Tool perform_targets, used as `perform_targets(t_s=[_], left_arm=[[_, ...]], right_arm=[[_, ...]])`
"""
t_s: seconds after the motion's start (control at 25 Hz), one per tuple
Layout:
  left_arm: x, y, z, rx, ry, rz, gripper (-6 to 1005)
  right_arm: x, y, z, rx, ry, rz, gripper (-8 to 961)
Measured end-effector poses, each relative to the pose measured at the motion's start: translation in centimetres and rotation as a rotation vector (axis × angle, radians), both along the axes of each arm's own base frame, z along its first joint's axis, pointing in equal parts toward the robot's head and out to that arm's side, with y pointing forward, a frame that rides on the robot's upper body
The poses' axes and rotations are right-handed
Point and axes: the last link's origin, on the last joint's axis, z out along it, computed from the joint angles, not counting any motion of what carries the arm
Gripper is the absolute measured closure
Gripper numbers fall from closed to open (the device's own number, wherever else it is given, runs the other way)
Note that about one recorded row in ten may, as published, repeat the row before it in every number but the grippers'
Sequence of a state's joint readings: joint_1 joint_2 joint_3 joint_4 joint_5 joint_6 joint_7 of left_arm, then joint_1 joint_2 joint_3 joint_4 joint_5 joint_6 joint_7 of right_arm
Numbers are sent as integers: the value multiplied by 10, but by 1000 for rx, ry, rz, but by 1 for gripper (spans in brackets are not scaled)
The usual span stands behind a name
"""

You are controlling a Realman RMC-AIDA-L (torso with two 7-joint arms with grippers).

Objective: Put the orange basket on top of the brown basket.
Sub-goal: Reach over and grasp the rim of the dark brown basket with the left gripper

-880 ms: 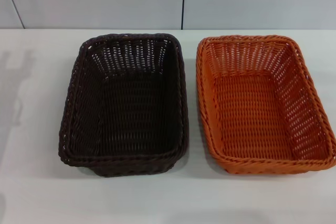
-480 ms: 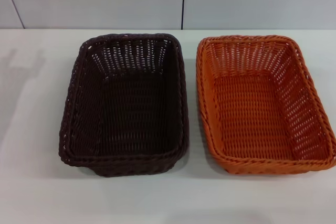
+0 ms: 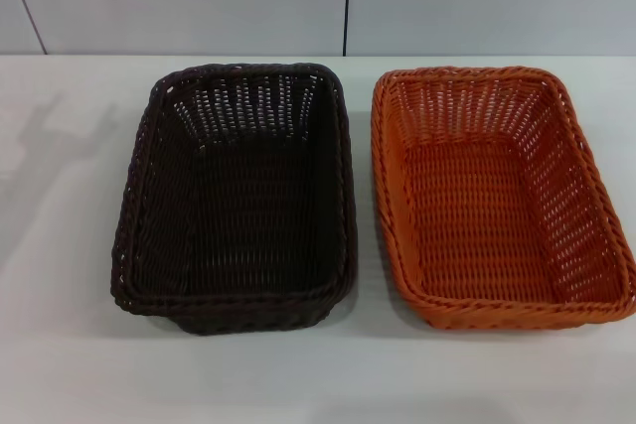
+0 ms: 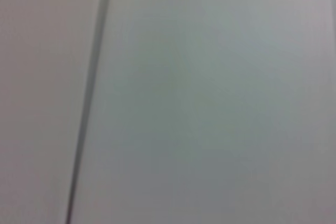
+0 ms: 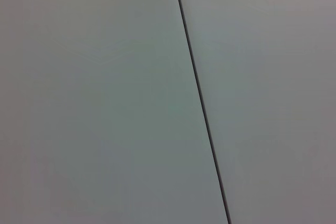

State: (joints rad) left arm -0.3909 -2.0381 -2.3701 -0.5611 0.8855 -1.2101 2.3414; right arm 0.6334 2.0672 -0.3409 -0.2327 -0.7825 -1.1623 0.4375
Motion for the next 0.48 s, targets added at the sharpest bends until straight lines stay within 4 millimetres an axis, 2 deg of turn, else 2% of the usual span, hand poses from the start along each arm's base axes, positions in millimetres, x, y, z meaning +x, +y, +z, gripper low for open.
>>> perform_targets(t_s=[0.16,0.48], left_arm=[[2,-1,-2,-5,33,-7,182],[2,2,-4,-11,-14,4,190]], right_arm=[[1,-1,-2,-6,6,-4,369],[3,-2,-6,-16,21,-11,372]])
